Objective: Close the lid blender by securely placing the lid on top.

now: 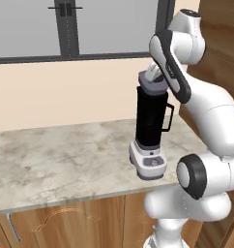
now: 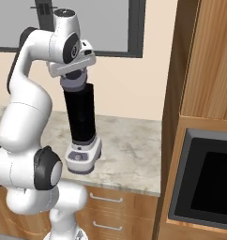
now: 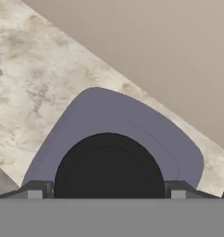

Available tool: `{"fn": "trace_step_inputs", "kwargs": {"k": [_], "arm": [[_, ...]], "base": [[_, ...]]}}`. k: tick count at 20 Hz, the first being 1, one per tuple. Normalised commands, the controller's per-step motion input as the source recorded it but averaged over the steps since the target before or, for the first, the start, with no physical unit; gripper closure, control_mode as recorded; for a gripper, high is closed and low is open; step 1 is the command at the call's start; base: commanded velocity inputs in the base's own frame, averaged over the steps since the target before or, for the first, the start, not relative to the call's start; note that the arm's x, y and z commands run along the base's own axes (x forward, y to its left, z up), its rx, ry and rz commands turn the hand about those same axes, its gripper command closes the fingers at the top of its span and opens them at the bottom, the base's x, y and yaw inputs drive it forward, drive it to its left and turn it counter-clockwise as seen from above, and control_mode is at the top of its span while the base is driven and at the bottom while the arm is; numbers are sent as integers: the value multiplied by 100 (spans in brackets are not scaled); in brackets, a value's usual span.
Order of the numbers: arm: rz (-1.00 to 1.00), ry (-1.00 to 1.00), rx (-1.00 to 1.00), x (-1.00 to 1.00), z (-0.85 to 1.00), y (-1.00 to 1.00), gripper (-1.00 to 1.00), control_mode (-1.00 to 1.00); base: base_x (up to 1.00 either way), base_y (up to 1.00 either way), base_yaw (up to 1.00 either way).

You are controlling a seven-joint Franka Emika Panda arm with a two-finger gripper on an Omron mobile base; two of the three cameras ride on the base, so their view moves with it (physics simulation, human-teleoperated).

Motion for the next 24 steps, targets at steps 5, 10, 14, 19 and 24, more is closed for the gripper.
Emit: {"fn": "trace_step_inputs", "kwargs": {"k": [5, 10, 14, 19, 24], "arm": [[-3, 3, 1, 0, -27, -7, 100, -100], [-5, 8, 0, 0, -30, -15, 100, -100], [-3, 18, 0, 0, -7, -5, 100, -100], [-3, 23, -1, 0, -27, 0, 100, -100], [0, 6, -7, -7, -52, 1, 100, -100]], "base": [[0, 0, 0], [0, 0, 0], [0, 0, 0], [0, 0, 0], [0, 0, 0]]}}
